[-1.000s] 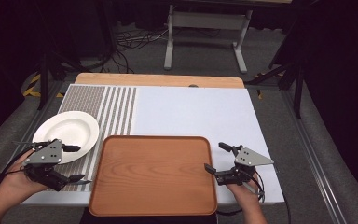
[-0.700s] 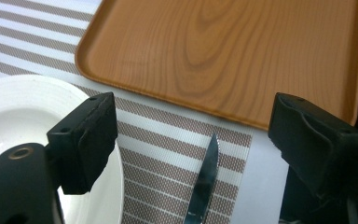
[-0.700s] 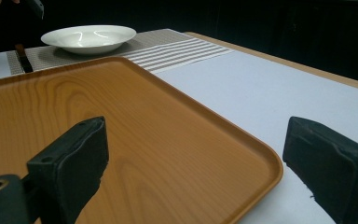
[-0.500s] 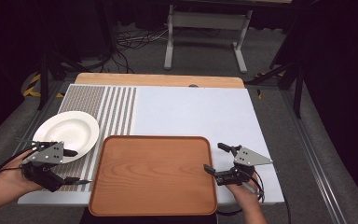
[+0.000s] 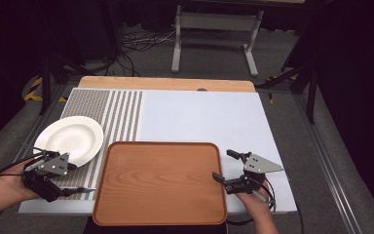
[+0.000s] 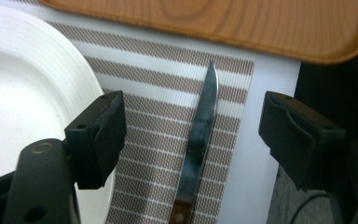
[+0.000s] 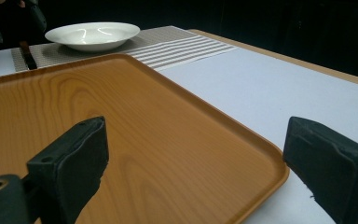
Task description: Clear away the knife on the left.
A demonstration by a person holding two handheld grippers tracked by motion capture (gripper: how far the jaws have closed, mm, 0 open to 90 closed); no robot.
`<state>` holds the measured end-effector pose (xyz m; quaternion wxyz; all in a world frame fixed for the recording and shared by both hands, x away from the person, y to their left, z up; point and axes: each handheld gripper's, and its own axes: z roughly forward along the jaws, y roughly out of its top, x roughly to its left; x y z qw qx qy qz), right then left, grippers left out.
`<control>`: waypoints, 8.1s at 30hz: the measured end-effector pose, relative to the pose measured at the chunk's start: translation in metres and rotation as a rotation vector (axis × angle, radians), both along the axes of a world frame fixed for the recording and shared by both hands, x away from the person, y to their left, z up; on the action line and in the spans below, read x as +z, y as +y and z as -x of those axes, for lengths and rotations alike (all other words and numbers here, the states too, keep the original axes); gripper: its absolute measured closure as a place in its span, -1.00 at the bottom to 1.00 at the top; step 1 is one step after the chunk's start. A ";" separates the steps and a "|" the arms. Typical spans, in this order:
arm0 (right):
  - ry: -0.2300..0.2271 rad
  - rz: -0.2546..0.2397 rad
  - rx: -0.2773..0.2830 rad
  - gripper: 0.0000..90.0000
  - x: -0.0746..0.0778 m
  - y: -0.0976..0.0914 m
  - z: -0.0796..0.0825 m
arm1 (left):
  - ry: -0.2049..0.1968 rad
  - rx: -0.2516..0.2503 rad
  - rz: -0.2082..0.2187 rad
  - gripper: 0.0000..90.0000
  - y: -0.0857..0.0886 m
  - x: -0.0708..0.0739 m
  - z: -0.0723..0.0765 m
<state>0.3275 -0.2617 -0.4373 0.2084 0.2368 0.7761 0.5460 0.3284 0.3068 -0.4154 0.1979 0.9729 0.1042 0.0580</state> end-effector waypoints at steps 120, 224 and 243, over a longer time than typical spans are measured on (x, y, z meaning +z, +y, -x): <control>0.020 -0.007 0.023 -0.83 -0.002 -0.002 -0.002 | 0.314 0.369 0.099 0.73 -0.018 0.052 -0.023; 0.020 -0.006 0.036 -0.83 -0.002 -0.003 -0.002 | 0.466 0.518 0.015 0.71 -0.148 -0.024 -0.033; 0.029 0.002 0.040 -0.83 -0.003 -0.002 -0.003 | 0.369 0.395 0.111 -0.52 -0.144 -0.019 -0.032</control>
